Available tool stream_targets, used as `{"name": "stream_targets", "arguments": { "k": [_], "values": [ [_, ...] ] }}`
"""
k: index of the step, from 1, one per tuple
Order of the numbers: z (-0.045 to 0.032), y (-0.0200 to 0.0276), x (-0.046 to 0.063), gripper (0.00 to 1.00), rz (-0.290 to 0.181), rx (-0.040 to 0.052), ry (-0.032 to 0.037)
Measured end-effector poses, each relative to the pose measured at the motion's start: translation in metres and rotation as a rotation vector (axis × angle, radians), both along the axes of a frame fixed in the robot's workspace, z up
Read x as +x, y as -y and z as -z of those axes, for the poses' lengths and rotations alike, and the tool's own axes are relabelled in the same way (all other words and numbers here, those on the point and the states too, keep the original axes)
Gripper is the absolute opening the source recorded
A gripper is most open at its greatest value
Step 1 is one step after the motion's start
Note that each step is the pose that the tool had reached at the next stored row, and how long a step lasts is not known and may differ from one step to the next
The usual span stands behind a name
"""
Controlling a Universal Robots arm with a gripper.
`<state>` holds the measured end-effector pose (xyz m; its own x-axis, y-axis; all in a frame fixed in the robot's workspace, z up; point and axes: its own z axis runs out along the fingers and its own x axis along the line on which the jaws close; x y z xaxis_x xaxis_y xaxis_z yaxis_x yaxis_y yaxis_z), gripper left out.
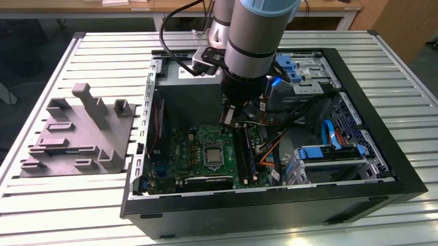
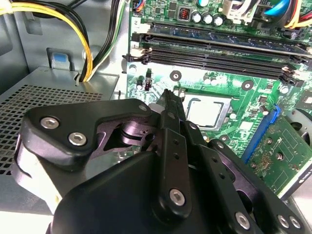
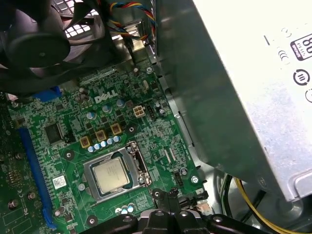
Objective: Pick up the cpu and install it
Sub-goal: 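Install the first cpu locking lever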
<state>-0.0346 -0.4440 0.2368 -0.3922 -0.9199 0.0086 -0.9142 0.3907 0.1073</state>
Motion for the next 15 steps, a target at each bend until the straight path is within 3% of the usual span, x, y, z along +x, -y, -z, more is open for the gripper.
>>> {"name": "stream_targets", "arguments": {
  "k": [3,11,15],
  "values": [
    [0.0,0.0009,-0.0008,0.11,-0.016,0.0002,0.0042],
    [0.0,0.0037,-0.0035,0.11,-0.069,0.0,0.0051],
    [0.0001,0.0077,-0.0051,0.11,-0.08,-0.0003,0.0134]
  ]
}}
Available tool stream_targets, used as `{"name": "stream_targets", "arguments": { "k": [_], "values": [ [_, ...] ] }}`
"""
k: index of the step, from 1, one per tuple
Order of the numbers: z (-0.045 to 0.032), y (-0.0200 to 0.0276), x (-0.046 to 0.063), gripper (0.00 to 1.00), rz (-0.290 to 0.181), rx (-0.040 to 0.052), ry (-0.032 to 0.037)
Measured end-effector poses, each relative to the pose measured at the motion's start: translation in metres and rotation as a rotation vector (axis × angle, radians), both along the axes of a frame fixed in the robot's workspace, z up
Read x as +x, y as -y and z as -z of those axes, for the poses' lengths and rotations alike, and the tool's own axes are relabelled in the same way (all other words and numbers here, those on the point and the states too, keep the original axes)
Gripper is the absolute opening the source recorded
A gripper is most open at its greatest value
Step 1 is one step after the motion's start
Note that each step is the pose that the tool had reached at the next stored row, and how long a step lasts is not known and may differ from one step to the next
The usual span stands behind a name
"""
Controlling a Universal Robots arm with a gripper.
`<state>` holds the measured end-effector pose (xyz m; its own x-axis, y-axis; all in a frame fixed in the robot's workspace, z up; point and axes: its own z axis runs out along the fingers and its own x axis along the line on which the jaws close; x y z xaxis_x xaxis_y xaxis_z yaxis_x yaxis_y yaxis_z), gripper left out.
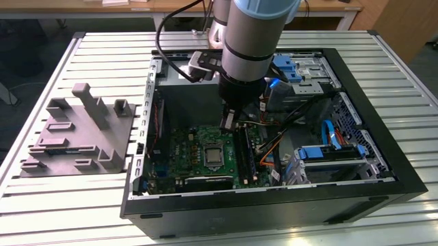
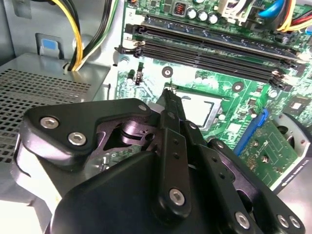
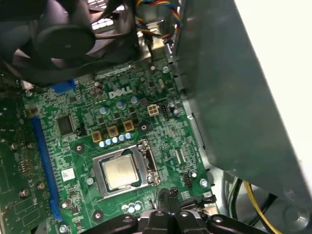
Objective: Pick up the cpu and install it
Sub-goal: 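Install the first cpu locking lever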
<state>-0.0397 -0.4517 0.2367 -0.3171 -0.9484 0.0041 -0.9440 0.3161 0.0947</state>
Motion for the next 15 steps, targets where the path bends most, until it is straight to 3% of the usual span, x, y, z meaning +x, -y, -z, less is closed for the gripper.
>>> {"name": "stream_targets", "arguments": {
  "k": [3,8,15],
  "values": [
    [0.0001,0.0014,-0.0002,0.11,-0.014,0.0013,0.0061],
    [0.0005,0.0023,-0.0005,0.11,-0.056,0.0019,0.0105],
    [0.0006,0.0096,-0.0037,0.11,-0.085,0.0017,0.0154]
  ]
}}
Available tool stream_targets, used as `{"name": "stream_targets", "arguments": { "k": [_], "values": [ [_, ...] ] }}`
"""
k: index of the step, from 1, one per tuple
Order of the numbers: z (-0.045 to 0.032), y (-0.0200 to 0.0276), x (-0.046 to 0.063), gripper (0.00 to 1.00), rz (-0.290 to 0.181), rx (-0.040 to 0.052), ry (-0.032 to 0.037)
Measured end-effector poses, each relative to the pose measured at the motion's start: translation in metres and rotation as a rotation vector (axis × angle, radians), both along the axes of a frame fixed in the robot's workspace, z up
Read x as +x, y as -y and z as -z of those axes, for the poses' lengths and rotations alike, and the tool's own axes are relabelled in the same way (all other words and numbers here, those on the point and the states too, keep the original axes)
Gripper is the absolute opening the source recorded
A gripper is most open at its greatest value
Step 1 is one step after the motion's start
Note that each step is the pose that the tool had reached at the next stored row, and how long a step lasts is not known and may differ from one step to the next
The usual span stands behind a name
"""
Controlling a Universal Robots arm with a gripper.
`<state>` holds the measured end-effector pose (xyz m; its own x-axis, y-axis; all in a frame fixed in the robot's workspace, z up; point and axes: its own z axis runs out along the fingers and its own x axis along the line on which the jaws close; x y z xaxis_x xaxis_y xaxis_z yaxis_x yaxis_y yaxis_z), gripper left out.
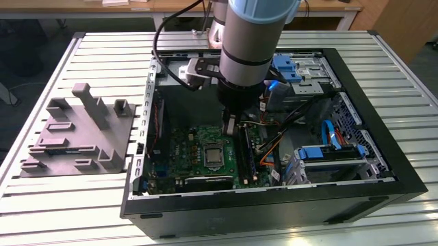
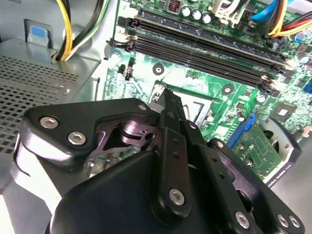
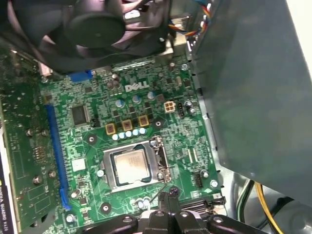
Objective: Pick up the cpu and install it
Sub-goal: 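Install the first cpu locking lever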
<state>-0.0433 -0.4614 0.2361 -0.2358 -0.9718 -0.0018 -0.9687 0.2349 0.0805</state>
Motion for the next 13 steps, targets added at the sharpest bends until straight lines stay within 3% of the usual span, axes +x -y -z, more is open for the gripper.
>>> {"name": "stream_targets", "arguments": {
  "k": [7,13],
  "values": [
    [0.0014,0.0009,-0.0003,0.11,-0.089,-0.0002,0.0011],
    [0.0024,0.0047,-0.0004,0.11,-0.098,-0.0002,0.0013]
  ]
}}
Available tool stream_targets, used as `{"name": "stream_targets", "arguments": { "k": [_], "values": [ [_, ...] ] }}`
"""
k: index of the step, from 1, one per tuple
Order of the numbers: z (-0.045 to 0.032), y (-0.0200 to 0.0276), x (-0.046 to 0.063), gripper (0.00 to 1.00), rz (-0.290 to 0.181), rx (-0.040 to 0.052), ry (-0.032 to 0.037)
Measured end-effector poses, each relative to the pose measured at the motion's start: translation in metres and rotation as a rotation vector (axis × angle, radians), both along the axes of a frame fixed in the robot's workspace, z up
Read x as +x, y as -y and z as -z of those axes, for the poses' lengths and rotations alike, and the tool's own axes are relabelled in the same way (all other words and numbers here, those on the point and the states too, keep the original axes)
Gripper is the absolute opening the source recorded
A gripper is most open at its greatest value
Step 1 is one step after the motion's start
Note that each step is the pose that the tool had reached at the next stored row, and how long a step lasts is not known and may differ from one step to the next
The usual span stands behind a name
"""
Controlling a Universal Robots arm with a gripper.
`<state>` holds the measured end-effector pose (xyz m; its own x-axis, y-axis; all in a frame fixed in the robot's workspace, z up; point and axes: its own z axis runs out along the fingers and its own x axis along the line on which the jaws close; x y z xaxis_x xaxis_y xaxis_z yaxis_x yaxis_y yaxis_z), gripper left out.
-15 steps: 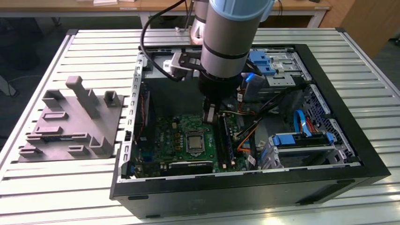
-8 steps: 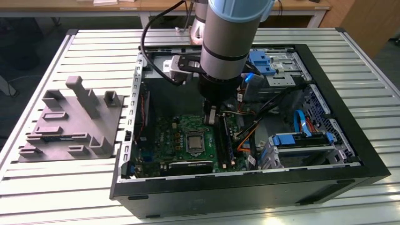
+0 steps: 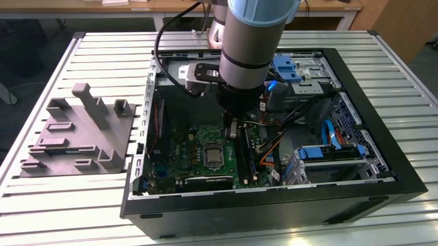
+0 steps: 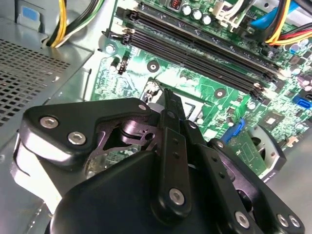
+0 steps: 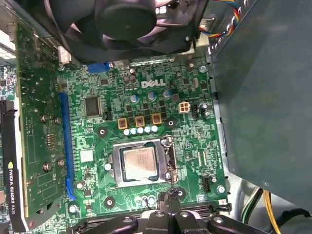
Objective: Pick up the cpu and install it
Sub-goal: 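Install the first cpu locking lever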
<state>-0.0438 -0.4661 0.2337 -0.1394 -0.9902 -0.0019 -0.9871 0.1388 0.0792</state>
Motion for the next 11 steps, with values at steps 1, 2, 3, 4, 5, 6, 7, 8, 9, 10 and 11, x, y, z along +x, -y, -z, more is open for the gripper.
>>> {"name": "stream_targets", "arguments": {
  "k": [1,2,3,4,5,6,7,8,9,10,11],
  "values": [
    [0.0007,0.0004,0.0,0.11,-0.002,0.0003,0.0001],
    [0.0017,0.0011,0.0,0.11,-0.002,0.0002,0.0],
    [0.0029,0.0033,0.0,0.11,-0.003,0.0002,0.0001],
    [0.0039,0.005,-0.0001,0.11,-0.004,0.0002,0.0001],
    [0.0046,0.0056,-0.0001,0.11,-0.006,0.0,0.0],
    [0.0054,0.0061,0.0,0.11,-0.01,-0.0009,-0.0013],
    [0.0064,0.0066,0.0,0.11,-0.013,-0.0015,-0.0029],
    [0.0072,0.007,-0.0001,0.11,-0.015,-0.0023,-0.0045],
    [0.0077,0.0076,-0.0001,0.11,-0.018,-0.0032,-0.005],
    [0.0082,0.0083,-0.0001,0.11,-0.021,-0.0035,-0.0051],
    [0.0086,0.0087,-0.0001,0.11,-0.023,-0.0044,-0.005]
  ]
}}
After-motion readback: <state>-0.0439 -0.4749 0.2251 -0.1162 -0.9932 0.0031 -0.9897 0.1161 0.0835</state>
